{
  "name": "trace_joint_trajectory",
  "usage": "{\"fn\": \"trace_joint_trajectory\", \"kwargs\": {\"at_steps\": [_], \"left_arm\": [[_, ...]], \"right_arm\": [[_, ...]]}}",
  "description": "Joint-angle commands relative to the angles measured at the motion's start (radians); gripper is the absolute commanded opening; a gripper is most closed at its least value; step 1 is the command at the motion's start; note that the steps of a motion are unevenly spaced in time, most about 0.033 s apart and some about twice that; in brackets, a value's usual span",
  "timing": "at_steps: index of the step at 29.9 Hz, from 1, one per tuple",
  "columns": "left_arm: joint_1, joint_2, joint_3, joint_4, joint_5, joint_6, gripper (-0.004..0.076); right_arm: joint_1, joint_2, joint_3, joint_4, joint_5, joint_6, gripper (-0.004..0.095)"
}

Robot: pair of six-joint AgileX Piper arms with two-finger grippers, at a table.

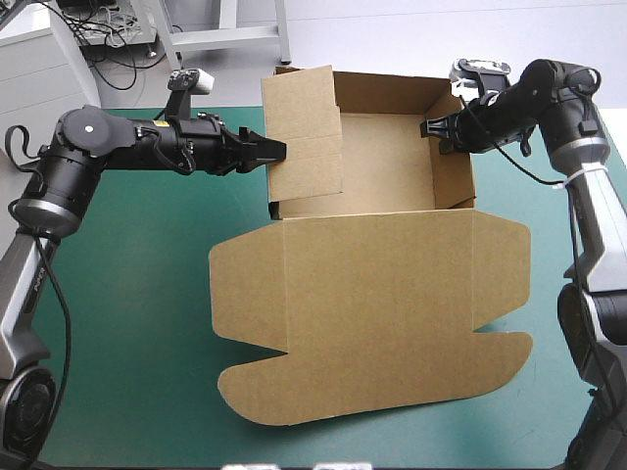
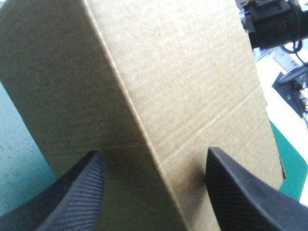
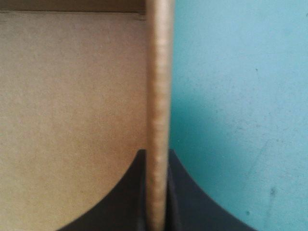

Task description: Fold the box

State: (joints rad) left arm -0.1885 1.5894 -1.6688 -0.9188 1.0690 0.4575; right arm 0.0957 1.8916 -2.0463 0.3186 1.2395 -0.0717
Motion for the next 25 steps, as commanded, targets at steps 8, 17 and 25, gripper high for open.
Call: {"fn": "trace_joint_trajectory", "kwargs": {"at_steps": [8, 17, 25], "left_arm": [[-0.105, 0.037, -0.177, 0.256, 0.021, -0.234, 0.0444], [-0.117, 0.076, -0.27, 0.338, 0.082, -0.343, 0.0444], [-0.176, 0.13, -0.371, 0.432, 0.167, -0.418, 0.0444]], "right_arm": [[-0.003, -0.058, -0.025, 0.069, -0.039, 0.039, -0.0021], [-0.003, -0.058, -0.026, 0.088, -0.041, 0.04, -0.0021], [0.007, -0.058, -0.026, 0.104, -0.048, 0.04, -0.0021]]}}
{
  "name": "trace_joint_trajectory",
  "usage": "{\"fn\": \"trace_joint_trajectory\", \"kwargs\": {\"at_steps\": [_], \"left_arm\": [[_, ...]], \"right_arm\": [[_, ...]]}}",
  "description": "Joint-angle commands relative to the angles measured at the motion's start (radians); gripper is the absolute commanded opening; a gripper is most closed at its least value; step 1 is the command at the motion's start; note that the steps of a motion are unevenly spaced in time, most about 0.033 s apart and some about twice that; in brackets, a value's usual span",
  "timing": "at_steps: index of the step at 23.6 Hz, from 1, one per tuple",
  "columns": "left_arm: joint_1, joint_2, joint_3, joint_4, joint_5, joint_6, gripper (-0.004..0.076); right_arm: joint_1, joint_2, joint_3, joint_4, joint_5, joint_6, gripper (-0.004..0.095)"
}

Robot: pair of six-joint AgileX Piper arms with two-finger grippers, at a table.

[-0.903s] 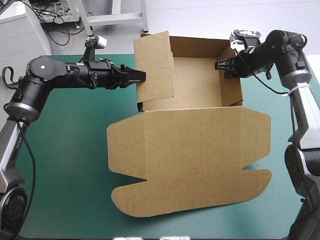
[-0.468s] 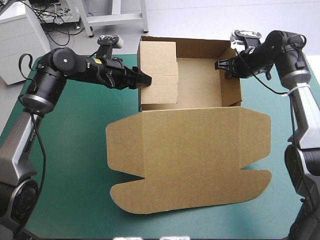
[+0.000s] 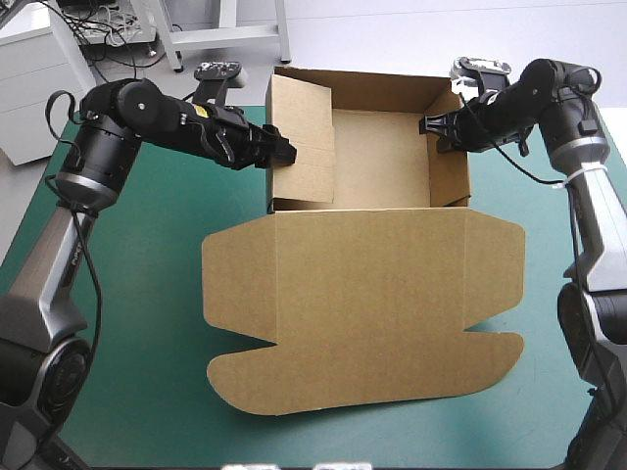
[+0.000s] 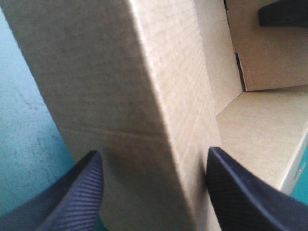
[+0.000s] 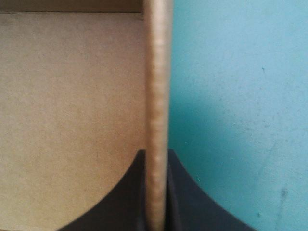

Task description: Fold the box

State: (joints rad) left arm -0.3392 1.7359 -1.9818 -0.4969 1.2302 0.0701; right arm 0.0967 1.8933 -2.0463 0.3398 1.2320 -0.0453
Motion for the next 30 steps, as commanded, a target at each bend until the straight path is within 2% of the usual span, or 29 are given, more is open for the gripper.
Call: {"fn": "trace_joint_trajectory", "kwargs": {"at_steps": [1, 4, 7, 14, 19, 26, 28, 30], "left_arm": [[-0.033, -0.008, -0.077, 0.029, 0.02, -0.046, 0.0444], [-0.056, 0.023, -0.133, 0.135, 0.07, -0.107, 0.0443], [-0.078, 0.035, -0.16, 0.197, 0.068, -0.134, 0.0441], [-0.098, 0.073, -0.174, 0.286, 0.068, -0.141, 0.0367], [-0.098, 0.111, -0.174, 0.393, 0.068, -0.145, 0.0335], [-0.098, 0.175, -0.174, 0.449, 0.068, -0.159, 0.009], [-0.098, 0.179, -0.174, 0.46, 0.068, -0.171, -0.0035], [-0.098, 0.188, -0.174, 0.464, 0.068, -0.171, -0.0032]], "right_arm": [[0.006, -0.06, -0.026, 0.083, -0.04, 0.014, -0.0021], [0.019, -0.06, -0.026, 0.074, -0.039, 0.014, -0.0017], [0.035, -0.06, -0.026, 0.044, -0.034, 0.022, -0.0016], [0.114, -0.06, -0.026, -0.171, -0.008, 0.069, -0.0016], [0.135, -0.06, -0.026, -0.227, -0.004, 0.131, -0.0016], [0.135, -0.057, -0.026, -0.248, -0.001, 0.176, -0.0015], [0.135, -0.049, -0.026, -0.25, -0.001, 0.176, -0.0015], [0.15, -0.029, -0.026, -0.255, 0.001, 0.176, -0.0015]]}}
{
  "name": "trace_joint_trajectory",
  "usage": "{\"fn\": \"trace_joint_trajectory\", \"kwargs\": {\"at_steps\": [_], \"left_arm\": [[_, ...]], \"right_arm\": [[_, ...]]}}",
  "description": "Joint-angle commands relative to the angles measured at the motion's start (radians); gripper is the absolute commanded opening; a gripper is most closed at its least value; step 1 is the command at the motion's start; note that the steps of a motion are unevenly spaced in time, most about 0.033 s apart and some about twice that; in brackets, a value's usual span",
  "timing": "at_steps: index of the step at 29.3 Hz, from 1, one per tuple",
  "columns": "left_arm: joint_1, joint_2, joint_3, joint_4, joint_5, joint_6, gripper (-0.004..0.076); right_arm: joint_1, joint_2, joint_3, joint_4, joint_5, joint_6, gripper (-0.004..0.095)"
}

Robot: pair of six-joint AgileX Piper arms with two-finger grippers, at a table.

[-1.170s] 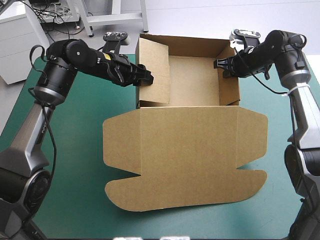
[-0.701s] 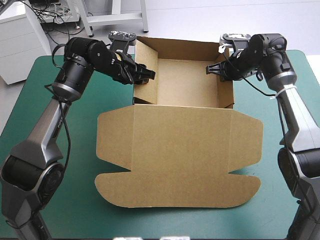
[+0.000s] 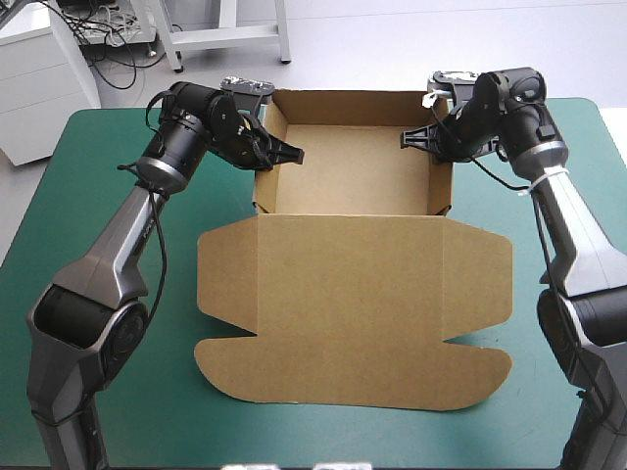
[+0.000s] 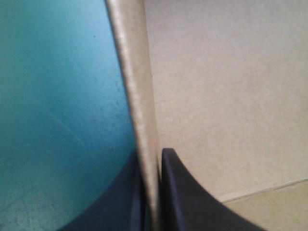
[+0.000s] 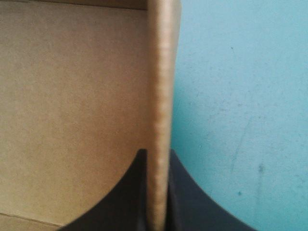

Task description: Fold the box

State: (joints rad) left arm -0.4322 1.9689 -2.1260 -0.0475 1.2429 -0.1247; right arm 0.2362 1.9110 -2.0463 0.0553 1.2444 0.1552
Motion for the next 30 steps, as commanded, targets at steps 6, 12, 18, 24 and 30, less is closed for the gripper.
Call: {"fn": "trace_joint_trajectory", "kwargs": {"at_steps": [6, 12, 18, 24, 30], "left_arm": [[-0.003, -0.021, -0.028, 0.048, 0.055, 0.017, -0.0032], [0.011, 0.015, -0.028, 0.001, 0.043, -0.005, -0.0032], [0.02, 0.064, -0.028, -0.047, 0.027, -0.01, -0.0032], [0.02, 0.099, -0.028, -0.022, 0.017, -0.015, -0.0032], [0.02, 0.123, -0.028, 0.009, -0.003, -0.029, -0.0032]], "right_arm": [[0.067, 0.004, -0.026, -0.033, -0.011, -0.014, -0.0015], [0.067, 0.023, -0.03, -0.038, -0.02, -0.003, -0.0015], [0.065, 0.048, -0.032, -0.061, -0.018, -0.007, -0.0015], [0.065, 0.102, -0.032, -0.055, 0.0, -0.012, -0.0015], [0.065, 0.129, -0.032, -0.048, -0.011, -0.013, -0.0016]]}}
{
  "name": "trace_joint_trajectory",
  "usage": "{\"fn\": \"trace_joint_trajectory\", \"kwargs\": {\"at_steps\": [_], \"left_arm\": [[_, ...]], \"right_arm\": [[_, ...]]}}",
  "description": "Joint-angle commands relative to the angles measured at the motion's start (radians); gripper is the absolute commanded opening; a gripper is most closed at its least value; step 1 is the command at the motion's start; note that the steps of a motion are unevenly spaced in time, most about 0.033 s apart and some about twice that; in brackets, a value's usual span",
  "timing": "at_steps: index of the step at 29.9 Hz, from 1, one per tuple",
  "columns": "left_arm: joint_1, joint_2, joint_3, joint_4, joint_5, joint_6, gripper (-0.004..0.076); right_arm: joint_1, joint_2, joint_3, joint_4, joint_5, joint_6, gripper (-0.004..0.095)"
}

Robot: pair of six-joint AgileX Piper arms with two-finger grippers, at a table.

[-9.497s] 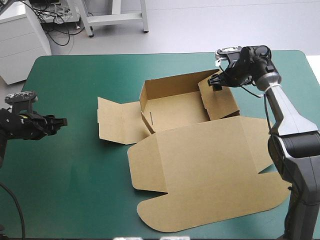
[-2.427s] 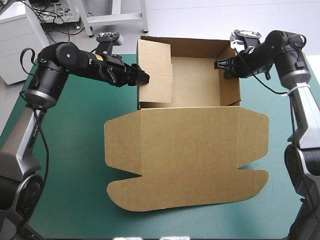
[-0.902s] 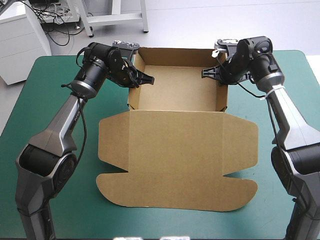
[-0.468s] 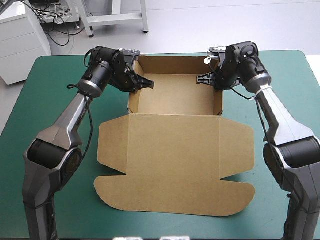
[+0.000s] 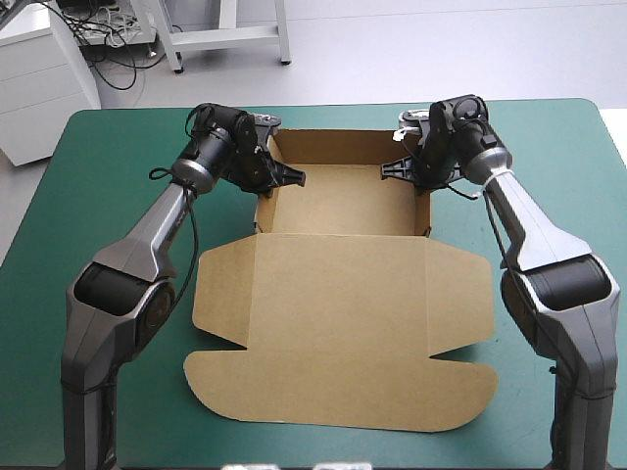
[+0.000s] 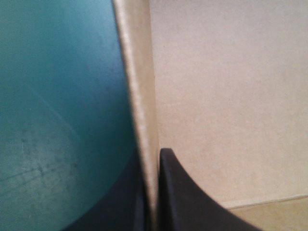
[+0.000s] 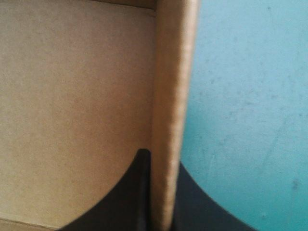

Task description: Fold the box

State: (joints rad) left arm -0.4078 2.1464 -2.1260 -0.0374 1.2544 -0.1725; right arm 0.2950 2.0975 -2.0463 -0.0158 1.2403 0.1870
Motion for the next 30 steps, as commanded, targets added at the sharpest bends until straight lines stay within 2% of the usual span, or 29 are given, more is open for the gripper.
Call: {"fn": "trace_joint_trajectory", "kwargs": {"at_steps": [1, 21, 23, 25, 27, 30], "left_arm": [[-0.004, -0.05, -0.028, -0.001, -0.02, 0.019, -0.0032], [-0.004, -0.025, -0.028, 0.037, -0.011, 0.015, -0.0025], [-0.004, -0.025, -0.028, 0.047, -0.012, 0.015, 0.0006], [-0.004, -0.025, -0.028, 0.05, -0.01, 0.015, 0.0072], [-0.004, -0.025, -0.028, 0.05, -0.01, 0.015, 0.0162], [-0.004, -0.025, -0.028, 0.05, -0.006, 0.015, 0.0297]], "right_arm": [[0.006, -0.055, -0.032, 0.023, -0.009, -0.045, -0.0016], [0.006, -0.023, -0.032, 0.077, -0.005, -0.054, -0.0015], [0.006, -0.023, -0.032, 0.077, -0.002, -0.061, -0.0015], [0.006, -0.023, -0.032, 0.077, 0.002, -0.075, 0.0007], [0.006, -0.023, -0.032, 0.077, 0.006, -0.082, 0.0092], [0.006, -0.023, -0.032, 0.082, 0.006, -0.082, 0.029]]}}
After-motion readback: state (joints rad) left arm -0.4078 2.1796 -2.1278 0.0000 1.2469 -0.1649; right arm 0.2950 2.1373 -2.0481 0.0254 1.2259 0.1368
